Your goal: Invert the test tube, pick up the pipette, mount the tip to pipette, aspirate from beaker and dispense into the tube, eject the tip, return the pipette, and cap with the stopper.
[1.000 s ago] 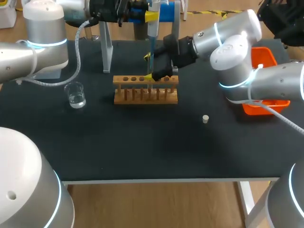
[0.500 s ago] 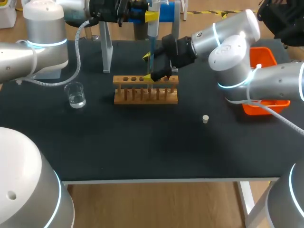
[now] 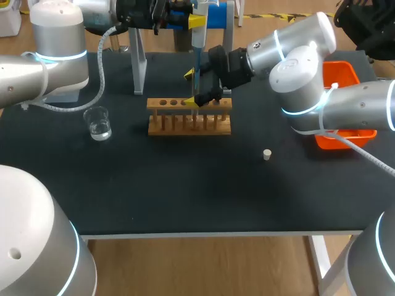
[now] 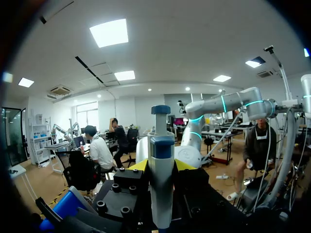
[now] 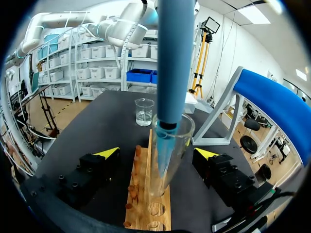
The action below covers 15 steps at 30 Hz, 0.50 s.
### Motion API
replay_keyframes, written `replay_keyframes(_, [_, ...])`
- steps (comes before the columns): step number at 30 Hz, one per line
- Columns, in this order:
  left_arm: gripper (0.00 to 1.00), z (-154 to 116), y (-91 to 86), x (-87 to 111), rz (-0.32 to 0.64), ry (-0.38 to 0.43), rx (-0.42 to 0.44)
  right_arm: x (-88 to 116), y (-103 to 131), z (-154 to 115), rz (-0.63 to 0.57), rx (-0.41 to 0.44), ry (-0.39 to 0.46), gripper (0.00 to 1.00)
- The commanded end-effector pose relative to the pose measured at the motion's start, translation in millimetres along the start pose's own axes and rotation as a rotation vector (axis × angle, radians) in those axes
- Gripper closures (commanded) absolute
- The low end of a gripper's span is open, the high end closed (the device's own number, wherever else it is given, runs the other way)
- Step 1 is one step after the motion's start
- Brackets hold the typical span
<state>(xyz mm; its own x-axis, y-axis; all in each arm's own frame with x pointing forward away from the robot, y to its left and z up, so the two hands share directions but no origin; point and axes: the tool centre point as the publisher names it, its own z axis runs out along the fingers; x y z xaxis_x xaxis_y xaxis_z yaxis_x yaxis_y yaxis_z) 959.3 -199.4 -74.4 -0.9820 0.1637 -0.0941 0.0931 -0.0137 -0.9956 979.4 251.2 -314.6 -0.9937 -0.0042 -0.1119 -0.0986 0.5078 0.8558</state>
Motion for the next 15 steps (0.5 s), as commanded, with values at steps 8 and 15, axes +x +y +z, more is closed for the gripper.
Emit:
replay_keyframes(8, [1.0, -0.9, -0.5, -1.0, -0.001, 0.004, 0.0, -2.8, -0.7, 2.5, -0.004, 0.011, 0.008, 0.0])
replay_keyframes(15, [1.0, -0.9, -0.5, -1.0, -0.001, 0.004, 0.0, -2.8, -0.7, 2.5, -0.004, 0.011, 0.008, 0.0])
